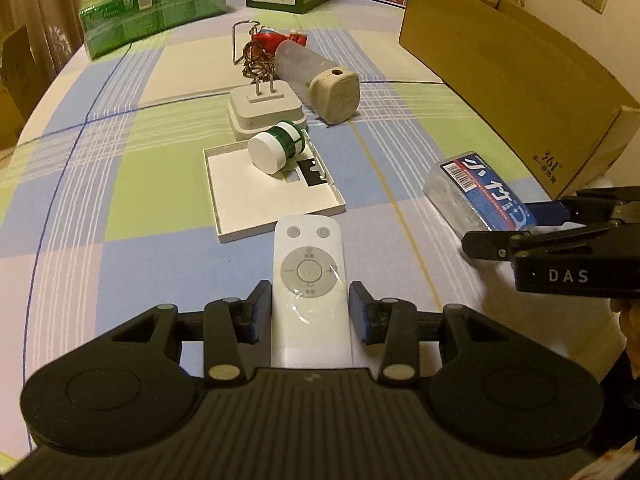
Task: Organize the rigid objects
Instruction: 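Carry the white remote and blue toothpick box over the cardboard box with both tools, then open both tools to drop the remote and toothpick box into the cardboard box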
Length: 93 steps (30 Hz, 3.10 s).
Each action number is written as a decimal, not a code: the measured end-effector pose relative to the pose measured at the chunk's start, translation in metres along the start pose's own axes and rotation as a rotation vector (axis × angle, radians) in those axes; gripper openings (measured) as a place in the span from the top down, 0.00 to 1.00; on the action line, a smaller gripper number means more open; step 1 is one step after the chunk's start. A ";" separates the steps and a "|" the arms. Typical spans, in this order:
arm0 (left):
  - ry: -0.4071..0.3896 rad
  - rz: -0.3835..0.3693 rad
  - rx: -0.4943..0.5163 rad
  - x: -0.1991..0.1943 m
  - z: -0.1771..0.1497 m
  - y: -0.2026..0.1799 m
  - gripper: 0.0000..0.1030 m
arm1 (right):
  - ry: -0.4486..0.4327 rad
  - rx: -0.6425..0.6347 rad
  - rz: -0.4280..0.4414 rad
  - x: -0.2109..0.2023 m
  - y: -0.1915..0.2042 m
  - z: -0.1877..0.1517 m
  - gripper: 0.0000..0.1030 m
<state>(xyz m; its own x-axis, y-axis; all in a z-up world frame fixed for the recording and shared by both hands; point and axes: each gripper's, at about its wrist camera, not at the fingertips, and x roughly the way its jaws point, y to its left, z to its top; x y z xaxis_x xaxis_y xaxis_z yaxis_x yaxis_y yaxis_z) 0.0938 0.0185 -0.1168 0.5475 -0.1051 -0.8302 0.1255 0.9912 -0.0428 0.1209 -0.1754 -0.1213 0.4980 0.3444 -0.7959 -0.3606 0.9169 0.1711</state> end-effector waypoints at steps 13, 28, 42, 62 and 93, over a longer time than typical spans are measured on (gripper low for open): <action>-0.004 0.016 0.016 0.001 0.001 -0.005 0.66 | -0.036 -0.006 -0.034 0.011 0.004 0.010 0.47; -0.119 -0.063 0.055 -0.063 0.044 -0.061 0.66 | -0.245 0.057 -0.083 -0.105 -0.020 0.024 0.48; -0.250 -0.245 0.197 -0.064 0.160 -0.207 0.66 | -0.318 0.196 -0.224 -0.157 -0.180 0.074 0.48; -0.254 -0.244 0.178 -0.016 0.190 -0.232 0.64 | -0.265 0.293 -0.189 -0.131 -0.234 0.065 0.48; -0.258 -0.156 0.020 -0.057 0.147 -0.139 0.64 | -0.304 0.263 -0.144 -0.118 -0.205 0.076 0.34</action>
<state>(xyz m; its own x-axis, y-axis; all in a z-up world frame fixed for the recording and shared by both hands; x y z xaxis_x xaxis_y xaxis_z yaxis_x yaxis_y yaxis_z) 0.1669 -0.1249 0.0181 0.7122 -0.2753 -0.6458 0.2395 0.9600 -0.1451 0.1959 -0.3884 -0.0186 0.7527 0.2170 -0.6216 -0.0766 0.9666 0.2447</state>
